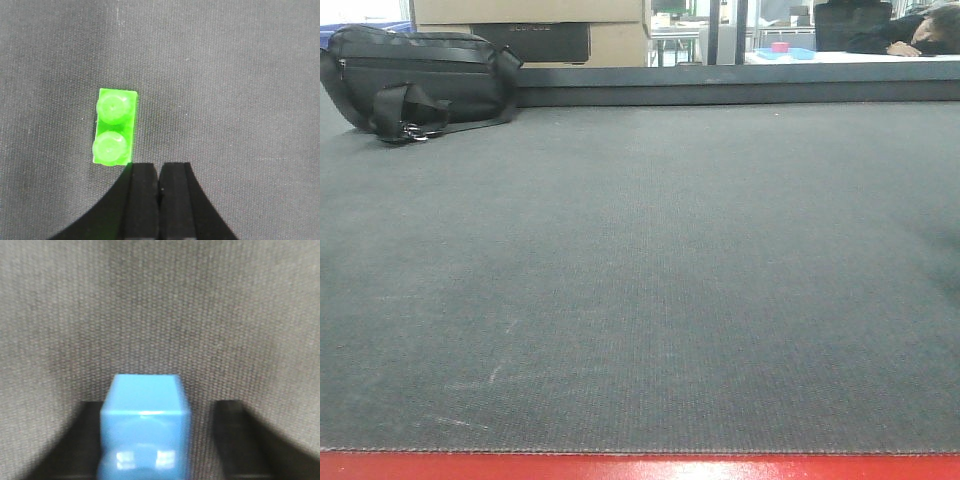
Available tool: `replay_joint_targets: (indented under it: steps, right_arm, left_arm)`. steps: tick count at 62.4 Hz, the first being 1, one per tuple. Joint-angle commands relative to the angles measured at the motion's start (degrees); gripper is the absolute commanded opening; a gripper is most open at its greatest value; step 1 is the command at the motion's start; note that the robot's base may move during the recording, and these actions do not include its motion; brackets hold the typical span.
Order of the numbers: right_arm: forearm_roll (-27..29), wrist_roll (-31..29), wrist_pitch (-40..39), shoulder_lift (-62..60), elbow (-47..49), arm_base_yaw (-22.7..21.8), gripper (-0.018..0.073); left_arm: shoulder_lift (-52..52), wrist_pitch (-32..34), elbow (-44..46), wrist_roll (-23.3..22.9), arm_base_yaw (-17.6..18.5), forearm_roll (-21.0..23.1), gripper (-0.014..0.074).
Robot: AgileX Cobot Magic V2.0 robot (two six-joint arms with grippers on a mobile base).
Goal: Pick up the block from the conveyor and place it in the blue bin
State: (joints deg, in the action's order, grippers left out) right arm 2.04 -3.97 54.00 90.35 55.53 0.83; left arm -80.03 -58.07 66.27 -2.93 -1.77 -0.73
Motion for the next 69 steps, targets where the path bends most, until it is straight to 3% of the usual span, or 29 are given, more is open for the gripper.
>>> replay_joint_targets:
  steps: [1,8,28,34,43,48,61,69]
  right_arm:
    - [0.1,-0.6,-0.4,-0.1,-0.3,0.0,0.0051]
    - [0.1,-0.6,-0.3,-0.1,-0.3,0.0,-0.0169]
    - [1.2,-0.6,-0.2,-0.3,-0.3,0.0,-0.0162]
    - [1.8,-0.6,-0.6,-0.3,-0.3,0.0,-0.0162]
    - [1.8,-0.6,-0.7,-0.3,-0.3,0.0,-0.0162]
    - [1.8,-0.6,-0.7,-0.3,-0.3,0.0,-0.0162]
    - [2.2,-0.6,-0.7,-0.3,-0.3,0.0,-0.0162]
    - [2.5,-0.6,-0.7,-0.3,-0.3,0.0,-0.0162]
  left_arm:
    - [0.0,-0.7,0.6,-0.2,0.4,0.4,-0.0111]
    - [-0.2,-2.7,0.6,-0.2,0.4,0.4,-0.0111]
    - [-5.4,-1.5,0.9,1.9,0.4,-2.9,-0.0093]
    - [-6.0,-0.5,0.9,1.9,0.4,-3.1,0.0030]
    - [-6.1,2.0,0.4,1.9,0.4,-3.1,0.0311]
    - [-6.4,3.9,-0.8,1.9,0.4,-3.7,0.0394]
    - [-11.3,5.5,-3.6,0.9,0.4,-9.4,0.0402]
    - [-14.2,7.9,-3.6,0.6,0.3,-9.8,0.0402]
